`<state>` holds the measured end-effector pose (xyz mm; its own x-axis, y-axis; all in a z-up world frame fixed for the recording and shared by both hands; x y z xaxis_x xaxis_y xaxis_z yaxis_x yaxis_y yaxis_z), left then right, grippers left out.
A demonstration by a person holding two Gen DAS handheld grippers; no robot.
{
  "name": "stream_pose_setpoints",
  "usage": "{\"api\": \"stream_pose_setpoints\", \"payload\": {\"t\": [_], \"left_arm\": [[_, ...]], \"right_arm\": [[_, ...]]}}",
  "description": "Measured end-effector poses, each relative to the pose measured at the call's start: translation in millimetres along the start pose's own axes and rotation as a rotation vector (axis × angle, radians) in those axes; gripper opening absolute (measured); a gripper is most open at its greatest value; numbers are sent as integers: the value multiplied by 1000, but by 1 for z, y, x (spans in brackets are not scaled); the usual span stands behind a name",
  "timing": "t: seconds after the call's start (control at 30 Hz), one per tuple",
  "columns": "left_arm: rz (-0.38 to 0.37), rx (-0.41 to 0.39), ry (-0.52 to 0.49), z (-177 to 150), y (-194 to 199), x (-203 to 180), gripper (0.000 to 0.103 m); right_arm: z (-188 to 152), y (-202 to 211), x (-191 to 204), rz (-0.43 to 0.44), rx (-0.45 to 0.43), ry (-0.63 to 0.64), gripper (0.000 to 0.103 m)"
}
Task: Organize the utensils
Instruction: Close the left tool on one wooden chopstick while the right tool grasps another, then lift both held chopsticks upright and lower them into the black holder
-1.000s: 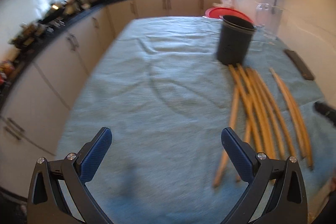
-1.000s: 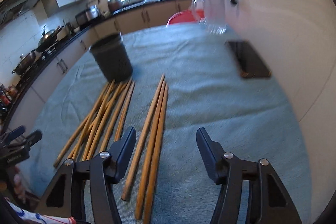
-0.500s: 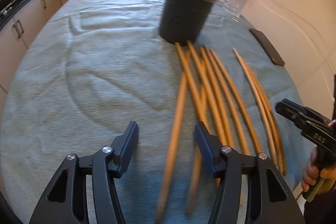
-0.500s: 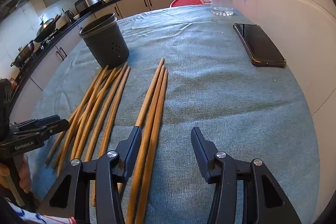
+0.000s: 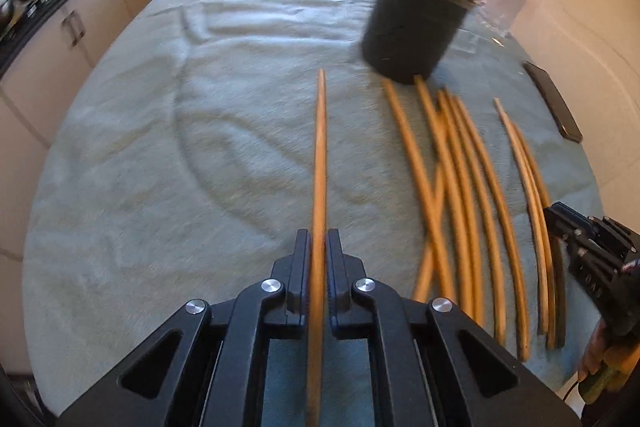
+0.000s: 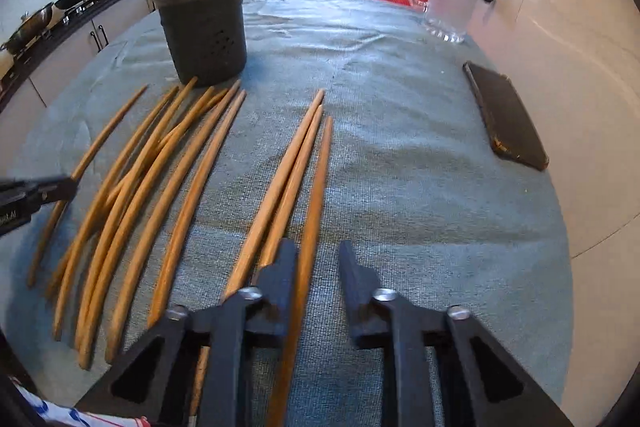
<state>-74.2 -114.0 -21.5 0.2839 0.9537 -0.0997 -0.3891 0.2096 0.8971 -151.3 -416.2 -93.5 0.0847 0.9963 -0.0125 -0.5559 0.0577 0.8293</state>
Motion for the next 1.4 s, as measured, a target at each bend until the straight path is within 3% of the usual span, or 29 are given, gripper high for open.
{"api": "stream_pose_setpoints", "payload": {"t": [0.07, 0.13, 0.33, 0.4, 0.43, 0.5, 0.7, 0.87, 0.9, 0.97, 1.0, 1.07, 1.17, 1.4], "left_arm": [[-14, 23, 51, -6, 5, 12, 7], [-42, 60, 81, -11, 9, 21, 7], [-64, 152, 53, -9, 6, 26, 11], [-59, 178, 26, -3, 3, 21, 20], [-53, 186, 7, 2, 1, 18, 30], [-32, 196, -24, 11, -4, 16, 36], [-22, 231, -44, 37, -16, 20, 36], [3, 267, -143, 45, -22, 11, 35], [12, 275, -170, 47, -24, 8, 32], [21, 279, -193, 50, -25, 6, 9], [10, 283, -190, 51, -25, 7, 8], [-22, 273, -179, 53, -25, 8, 7], [-31, 187, -166, 53, -12, 10, 7], [-74, -95, -151, 36, 64, 9, 7]], "right_arm": [[0, -1, -12, -36, 22, -18, 11], [-3, 0, -27, -18, 49, -50, 11], [0, -2, -52, 63, 146, -104, 12], [6, -5, -54, 68, 182, -95, 12], [9, -7, -54, 66, 193, -88, 13], [16, -14, -53, 49, 219, -69, 13], [37, -28, -53, 30, 303, -50, 13], [55, -41, -48, 21, 373, 6, 13], [59, -44, -46, 23, 390, 18, 13], [66, -49, -44, 31, 419, 33, 13], [70, -51, -44, 39, 426, 33, 12], [75, -53, -42, 40, 420, 48, 9], [73, -46, -37, 28, 361, 73, 5], [60, 11, -38, 140, 125, -40, 5]]}}
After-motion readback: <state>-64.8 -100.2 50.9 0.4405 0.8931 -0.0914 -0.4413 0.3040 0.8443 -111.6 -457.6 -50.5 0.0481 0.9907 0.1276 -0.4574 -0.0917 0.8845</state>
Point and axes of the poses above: each gripper's, at about its wrist camera, not at the fingertips, and y roughly against the way its jaws point, x to its left, z to its top, the point moved 4 cm from there along -y, roughly the way its jaws point, and after that the axes turned 1 degree about -y, right-handed, at the moved point
